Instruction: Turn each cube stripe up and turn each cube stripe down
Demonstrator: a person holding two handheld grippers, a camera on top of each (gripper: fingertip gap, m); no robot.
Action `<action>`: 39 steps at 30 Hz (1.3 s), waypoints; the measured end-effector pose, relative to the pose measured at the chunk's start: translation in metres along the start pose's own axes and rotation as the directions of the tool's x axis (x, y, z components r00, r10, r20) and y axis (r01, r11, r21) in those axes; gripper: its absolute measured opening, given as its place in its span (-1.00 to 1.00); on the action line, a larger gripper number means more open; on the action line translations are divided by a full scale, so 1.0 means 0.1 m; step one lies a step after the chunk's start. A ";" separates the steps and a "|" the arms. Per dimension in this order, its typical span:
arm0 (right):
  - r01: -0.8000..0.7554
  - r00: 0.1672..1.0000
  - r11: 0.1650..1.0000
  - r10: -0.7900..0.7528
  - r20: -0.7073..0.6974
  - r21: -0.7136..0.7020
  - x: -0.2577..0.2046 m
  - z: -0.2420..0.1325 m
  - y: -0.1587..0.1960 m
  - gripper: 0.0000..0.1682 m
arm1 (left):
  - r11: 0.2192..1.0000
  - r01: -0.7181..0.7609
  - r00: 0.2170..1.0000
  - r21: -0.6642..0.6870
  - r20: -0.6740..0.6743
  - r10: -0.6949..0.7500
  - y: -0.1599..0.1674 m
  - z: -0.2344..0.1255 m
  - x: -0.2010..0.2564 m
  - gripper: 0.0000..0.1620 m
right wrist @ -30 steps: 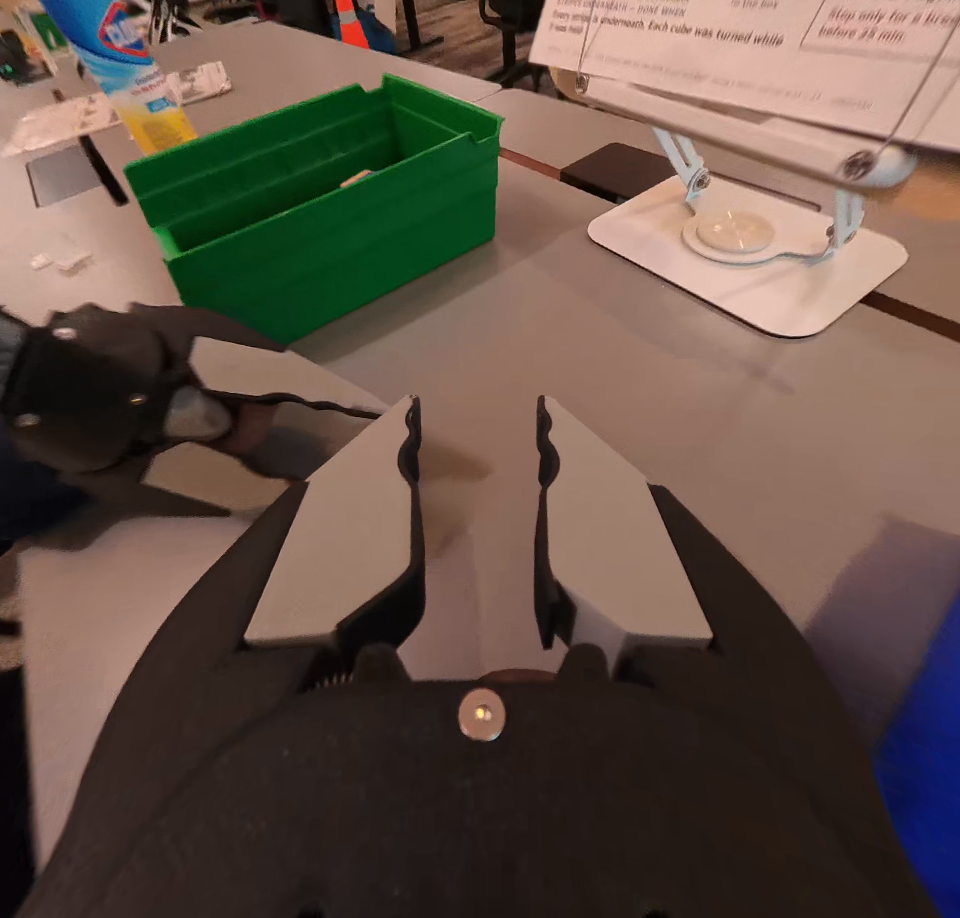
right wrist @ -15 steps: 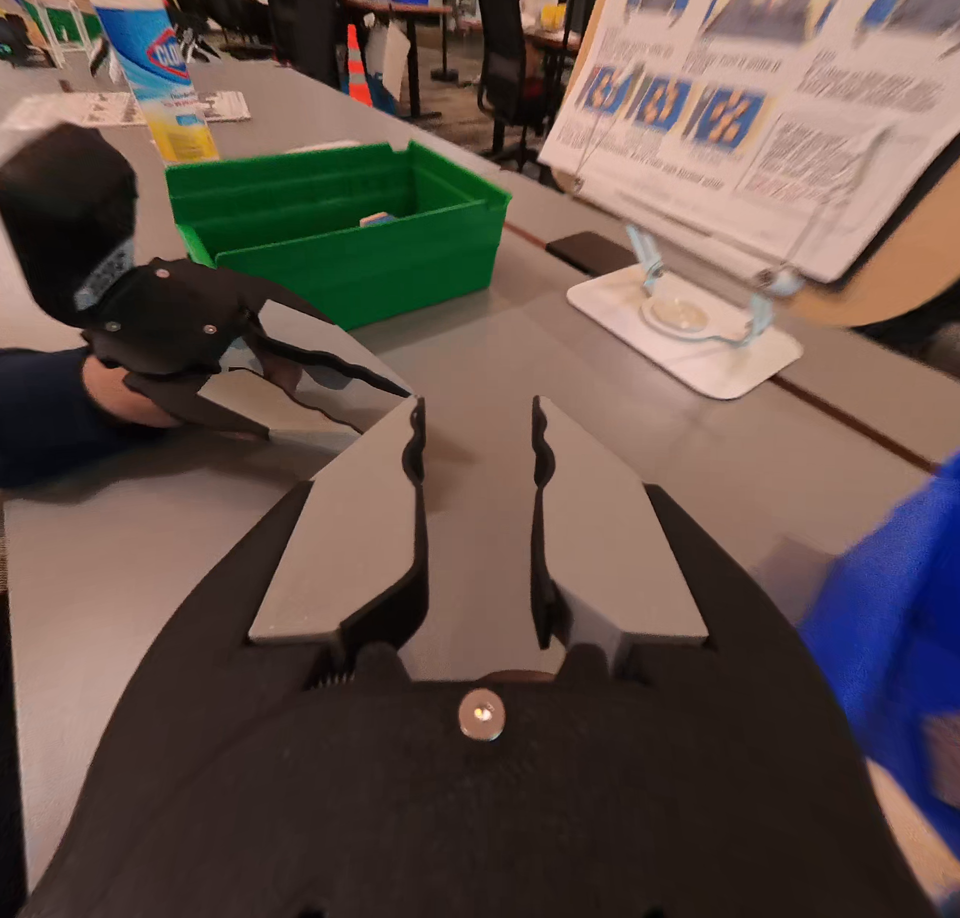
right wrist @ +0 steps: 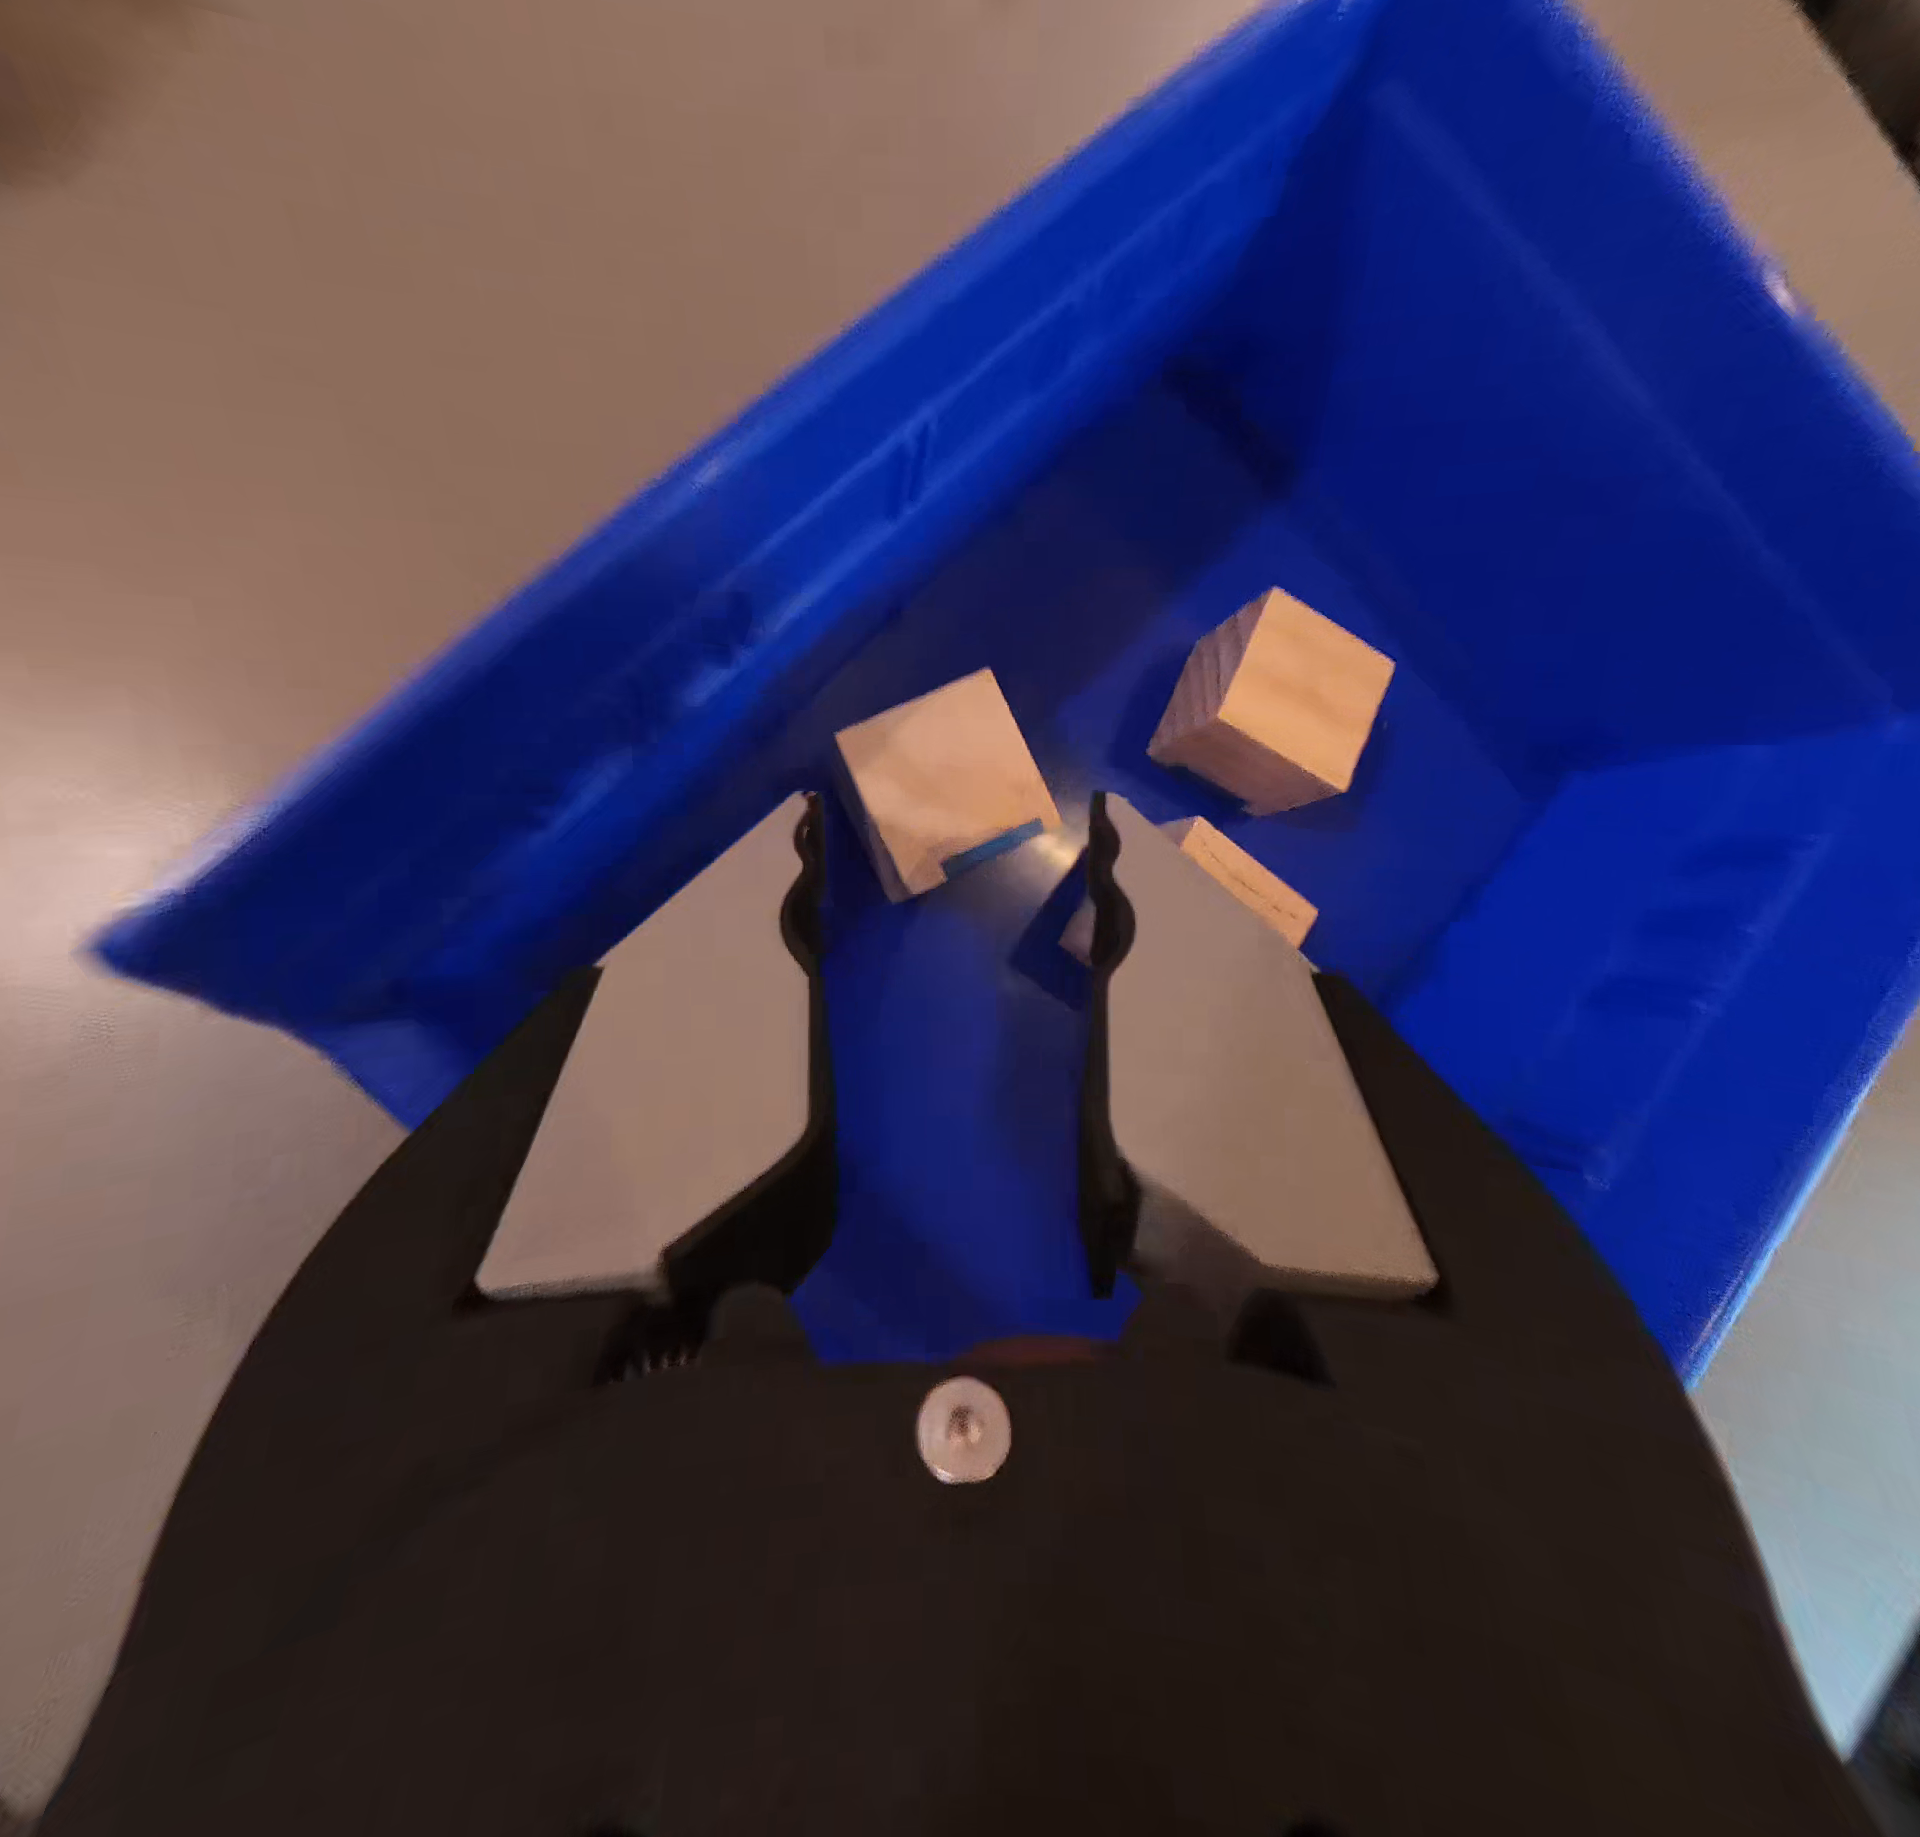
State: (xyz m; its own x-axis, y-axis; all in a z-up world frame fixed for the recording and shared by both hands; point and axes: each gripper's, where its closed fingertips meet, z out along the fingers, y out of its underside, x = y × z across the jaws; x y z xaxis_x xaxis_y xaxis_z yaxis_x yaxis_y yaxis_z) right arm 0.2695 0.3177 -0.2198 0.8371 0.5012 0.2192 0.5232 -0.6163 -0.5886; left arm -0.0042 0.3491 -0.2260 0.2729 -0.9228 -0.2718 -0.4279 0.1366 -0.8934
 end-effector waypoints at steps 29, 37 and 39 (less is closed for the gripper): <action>0.146 0.980 0.857 -0.059 0.188 -0.494 0.09 0.54 -0.03 -0.50 | 0.999 0.032 0.998 0.001 -0.061 -0.032 0.00 -0.03 0.06 -0.51; -0.078 0.994 0.983 0.090 0.062 -0.167 0.12 0.42 -0.09 -0.51 | 1.000 -0.002 0.997 -0.019 -0.076 0.001 0.03 -0.02 0.12 -0.51; -0.081 0.994 0.976 0.095 0.059 -0.201 0.05 0.39 0.15 -0.51 | 0.999 -0.016 0.997 -0.030 -0.081 0.013 0.04 -0.01 0.14 -0.51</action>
State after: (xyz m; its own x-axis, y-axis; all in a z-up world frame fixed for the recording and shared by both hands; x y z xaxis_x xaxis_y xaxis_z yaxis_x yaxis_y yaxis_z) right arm 0.2751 0.3351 -0.2579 0.8722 0.4751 0.1164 0.4747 -0.7645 -0.4360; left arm -0.0031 0.3359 -0.2329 0.1966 -0.9471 -0.2537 -0.4577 0.1402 -0.8780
